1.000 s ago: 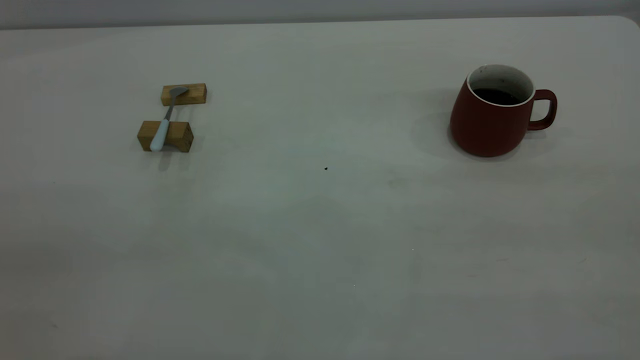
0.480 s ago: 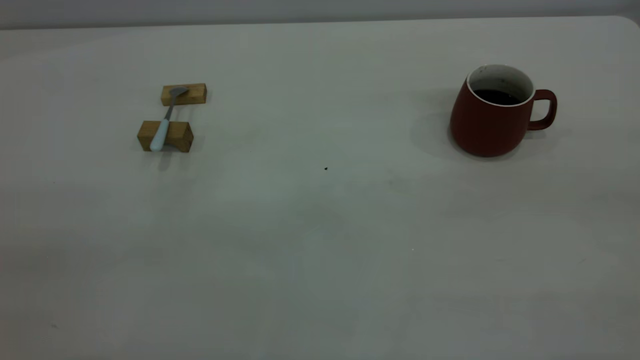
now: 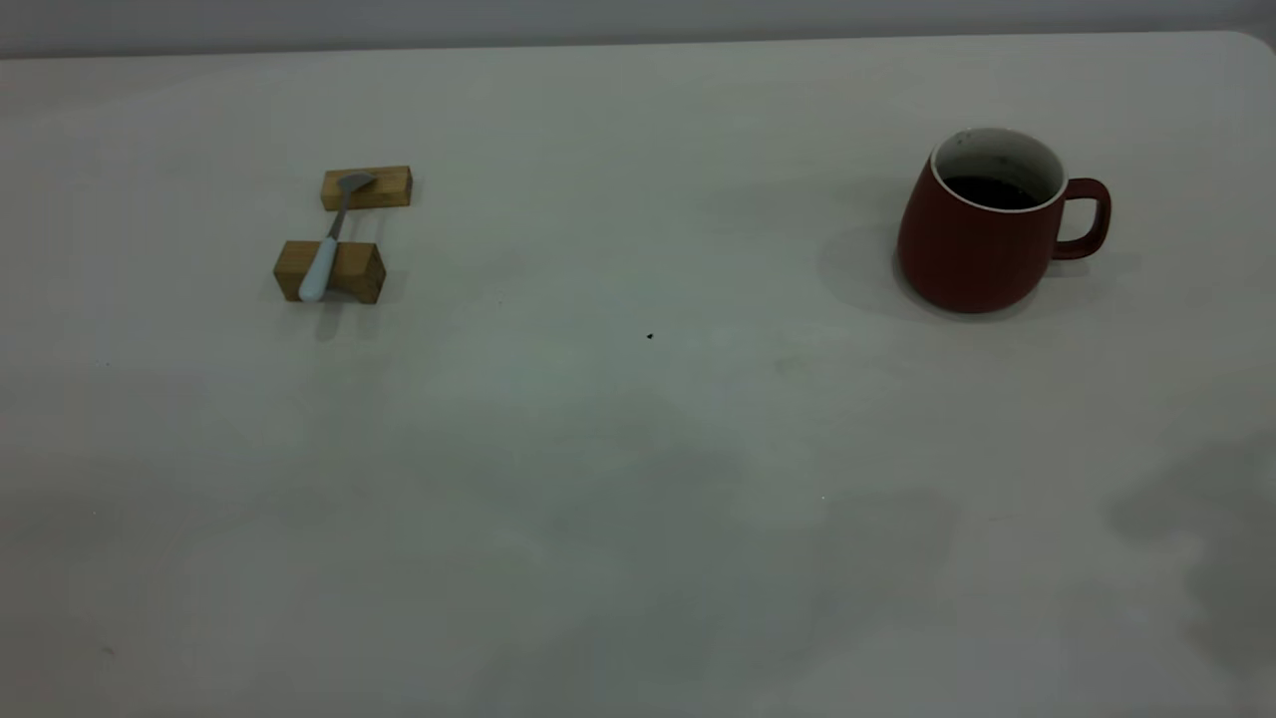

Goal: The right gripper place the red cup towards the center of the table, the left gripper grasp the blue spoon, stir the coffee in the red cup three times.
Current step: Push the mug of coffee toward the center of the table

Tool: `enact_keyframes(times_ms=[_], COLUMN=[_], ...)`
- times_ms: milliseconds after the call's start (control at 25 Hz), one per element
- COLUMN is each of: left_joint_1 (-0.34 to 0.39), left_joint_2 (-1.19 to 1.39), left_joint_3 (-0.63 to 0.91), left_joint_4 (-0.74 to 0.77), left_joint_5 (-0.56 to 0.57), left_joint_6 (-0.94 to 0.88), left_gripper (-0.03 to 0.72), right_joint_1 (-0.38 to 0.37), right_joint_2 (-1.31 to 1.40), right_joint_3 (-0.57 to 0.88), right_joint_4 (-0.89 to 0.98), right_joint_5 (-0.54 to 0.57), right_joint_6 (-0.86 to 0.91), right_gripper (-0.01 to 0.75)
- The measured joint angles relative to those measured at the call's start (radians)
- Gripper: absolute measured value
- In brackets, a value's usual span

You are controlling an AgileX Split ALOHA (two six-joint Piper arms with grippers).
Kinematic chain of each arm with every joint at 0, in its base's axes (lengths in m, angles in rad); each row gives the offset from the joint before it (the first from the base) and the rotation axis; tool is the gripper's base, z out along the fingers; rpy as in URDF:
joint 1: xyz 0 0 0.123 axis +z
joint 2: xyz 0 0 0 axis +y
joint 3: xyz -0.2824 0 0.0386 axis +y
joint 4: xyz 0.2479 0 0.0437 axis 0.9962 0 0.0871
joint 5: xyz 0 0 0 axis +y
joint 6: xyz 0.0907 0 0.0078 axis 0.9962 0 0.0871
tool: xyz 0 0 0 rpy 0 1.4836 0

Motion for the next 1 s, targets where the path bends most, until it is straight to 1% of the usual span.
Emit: enact_keyframes(times_ms=[160,200,280,400,480,760,1000], left_joint_1=[0.000,0.000,0.000,0.000,0.000,0.000,0.000], left_joint_2=[0.000,0.000,0.000,0.000,0.000,0.000,0.000], left_joint_3=[0.000,0.000,0.000,0.000,0.000,0.000,0.000], left_joint_4=[0.000,0.000,0.000,0.000,0.000,0.000,0.000], left_joint_5=[0.000,0.000,0.000,0.000,0.000,0.000,0.000], left_joint_6=[0.000,0.000,0.000,0.000,0.000,-0.001,-0.001], left_gripper=[0.497,0.497,0.497,0.497,0.497,0.497,0.497], right_joint_1=[0.005,0.014,0.056,0.123,0.146,0.152,0.152], right_joint_2=[0.216,0.267,0.354,0.485,0.576,0.830,0.997], right_joint_3=[-0.054,-0.074,-0.113,-0.184,-0.243,-0.445,-0.597], right_joint_4=[0.070,0.088,0.108,0.103,0.065,-0.085,-0.151], right_joint_5=[-0.058,-0.068,-0.086,-0.126,-0.139,-0.147,-0.148], right_joint_6=[-0.210,-0.250,-0.324,-0.358,-0.366,-0.398,-0.455], right_gripper=[0.716,0.712,0.700,0.676,0.667,0.662,0.661])
